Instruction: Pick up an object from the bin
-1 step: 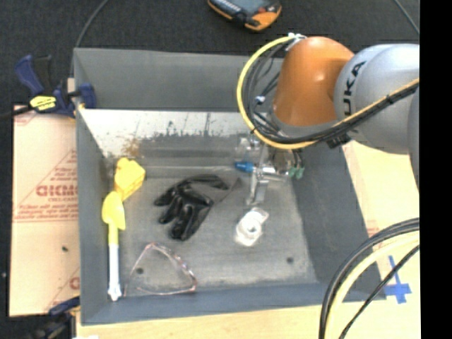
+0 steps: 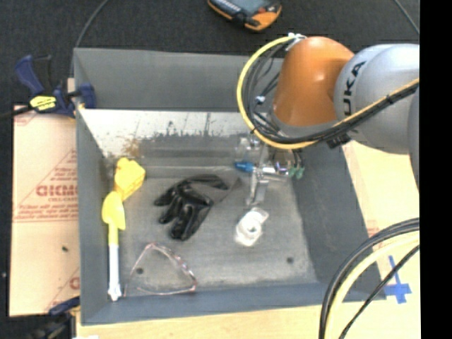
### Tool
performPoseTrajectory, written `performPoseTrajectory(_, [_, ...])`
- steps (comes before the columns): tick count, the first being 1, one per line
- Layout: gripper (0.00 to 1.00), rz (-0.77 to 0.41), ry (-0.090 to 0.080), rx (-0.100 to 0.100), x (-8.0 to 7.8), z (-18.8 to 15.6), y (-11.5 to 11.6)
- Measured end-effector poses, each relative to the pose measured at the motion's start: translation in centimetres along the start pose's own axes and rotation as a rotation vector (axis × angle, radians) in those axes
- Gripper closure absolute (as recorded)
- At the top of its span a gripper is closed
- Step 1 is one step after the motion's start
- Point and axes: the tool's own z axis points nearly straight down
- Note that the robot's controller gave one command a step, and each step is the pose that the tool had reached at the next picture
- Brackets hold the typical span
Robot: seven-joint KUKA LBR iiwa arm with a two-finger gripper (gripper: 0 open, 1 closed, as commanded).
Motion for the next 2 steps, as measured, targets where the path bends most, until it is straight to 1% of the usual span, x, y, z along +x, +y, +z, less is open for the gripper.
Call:
performPoseTrajectory(1, [0.00,-0.096,-0.001,0.000,0.94,5.80,2.47])
performPoseTrajectory(2, [0.00,-0.091,-0.005,-0.001,0.92,5.17,2.62])
